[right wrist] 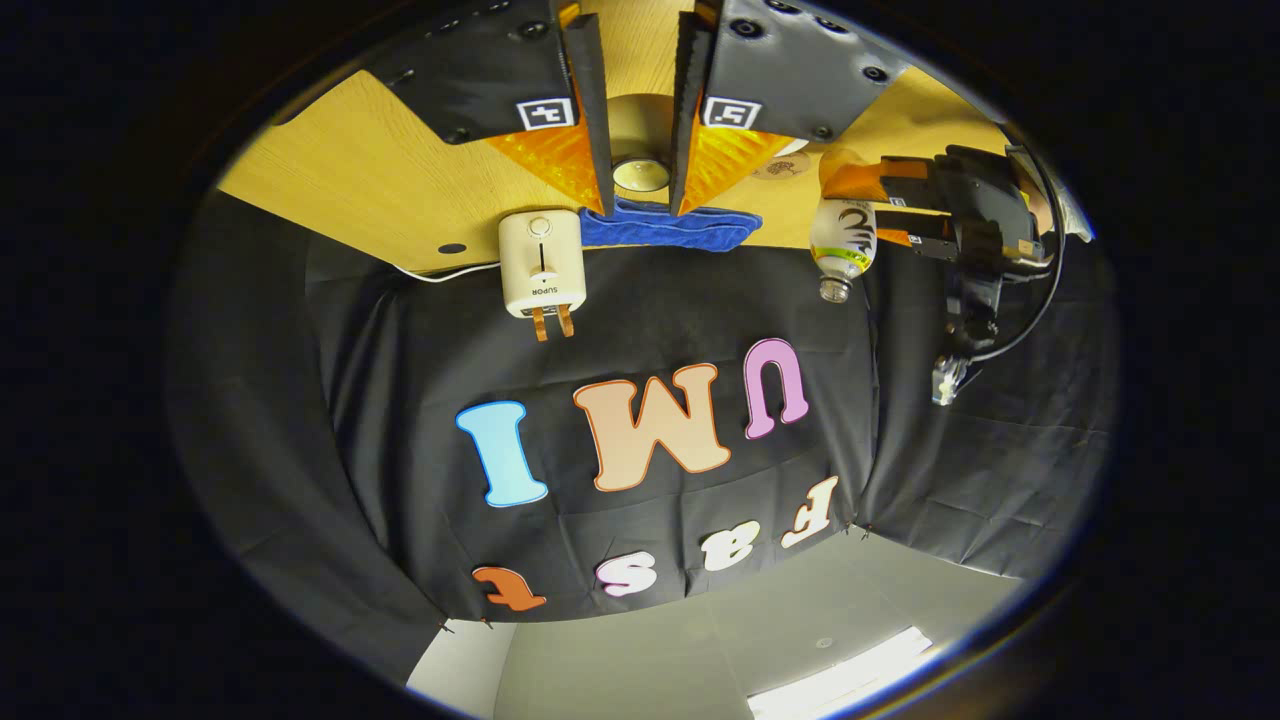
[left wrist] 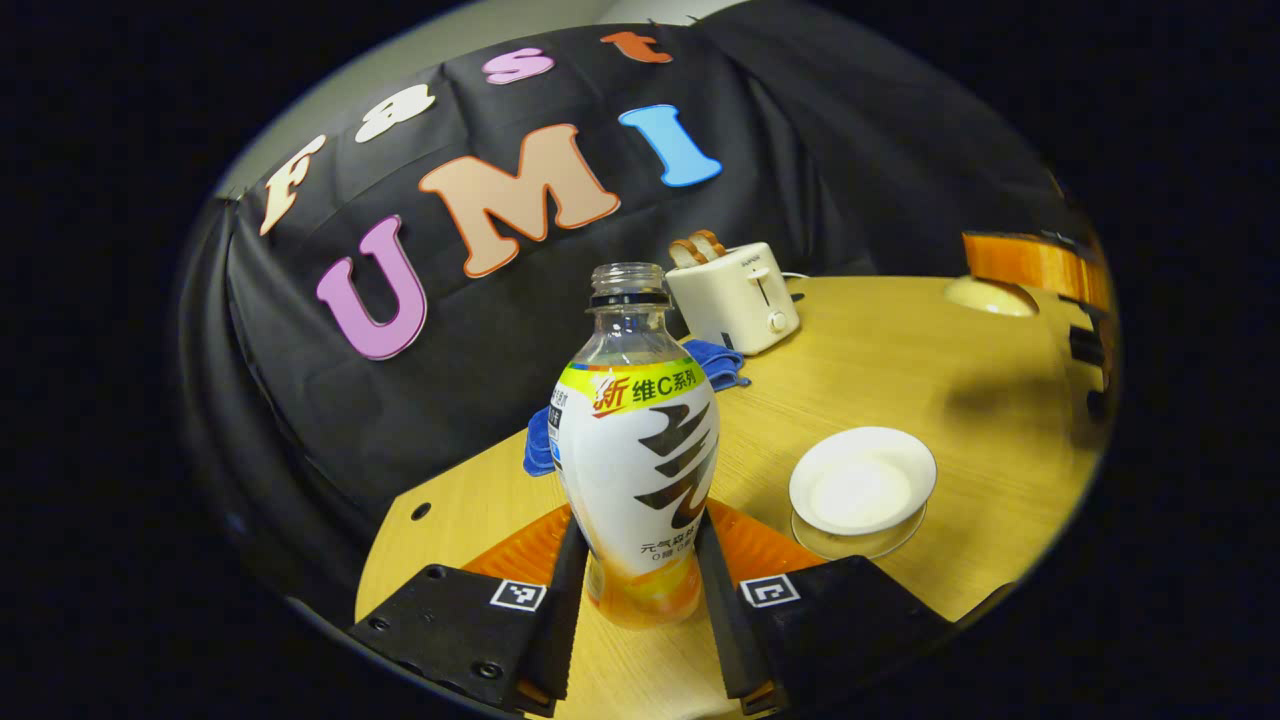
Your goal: Open the teacup lid with one hand, grasp the water bottle and pour water into the teacup with the other hand; after pouring, place the water bottle on the coaster and then close the teacup lid.
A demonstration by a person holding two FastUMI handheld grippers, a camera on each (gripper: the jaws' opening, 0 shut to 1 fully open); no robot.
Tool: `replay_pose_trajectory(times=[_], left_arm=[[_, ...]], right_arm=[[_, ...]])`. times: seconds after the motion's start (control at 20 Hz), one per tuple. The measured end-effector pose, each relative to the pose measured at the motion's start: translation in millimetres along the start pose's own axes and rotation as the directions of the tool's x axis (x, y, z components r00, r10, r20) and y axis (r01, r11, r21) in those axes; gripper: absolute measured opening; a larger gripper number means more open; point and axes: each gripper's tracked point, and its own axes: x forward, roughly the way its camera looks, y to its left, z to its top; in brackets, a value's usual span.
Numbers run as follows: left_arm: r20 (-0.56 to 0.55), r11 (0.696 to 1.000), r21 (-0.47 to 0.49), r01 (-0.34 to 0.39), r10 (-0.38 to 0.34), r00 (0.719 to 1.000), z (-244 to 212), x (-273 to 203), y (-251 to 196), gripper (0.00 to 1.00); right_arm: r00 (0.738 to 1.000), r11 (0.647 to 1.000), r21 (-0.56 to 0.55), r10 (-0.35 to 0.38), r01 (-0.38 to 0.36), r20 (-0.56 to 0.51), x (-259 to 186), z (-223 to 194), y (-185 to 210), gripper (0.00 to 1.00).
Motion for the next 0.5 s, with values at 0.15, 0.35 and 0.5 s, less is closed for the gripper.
replay_pose_trajectory(times=[0.15, 0.35, 0.5], left_arm=[[0.045, 0.990, -0.143, -0.010, 0.017, 0.999, 9, 10, 9, 0.54], [0.120, 0.964, -0.264, 0.007, 0.026, 0.992, 21, 28, 13, 0.56], [0.121, 0.956, -0.294, -0.004, 0.041, 0.992, 21, 44, 15, 0.56]], right_arm=[[1.000, 1.000, 0.005, -0.003, 0.003, 0.000, 0, 1, -1, 0.32], [1.000, 1.000, 0.003, -0.009, 0.009, 0.008, 0, 2, -3, 0.31], [1.000, 1.000, 0.000, -0.013, 0.013, 0.006, 0, 1, -5, 0.32]])
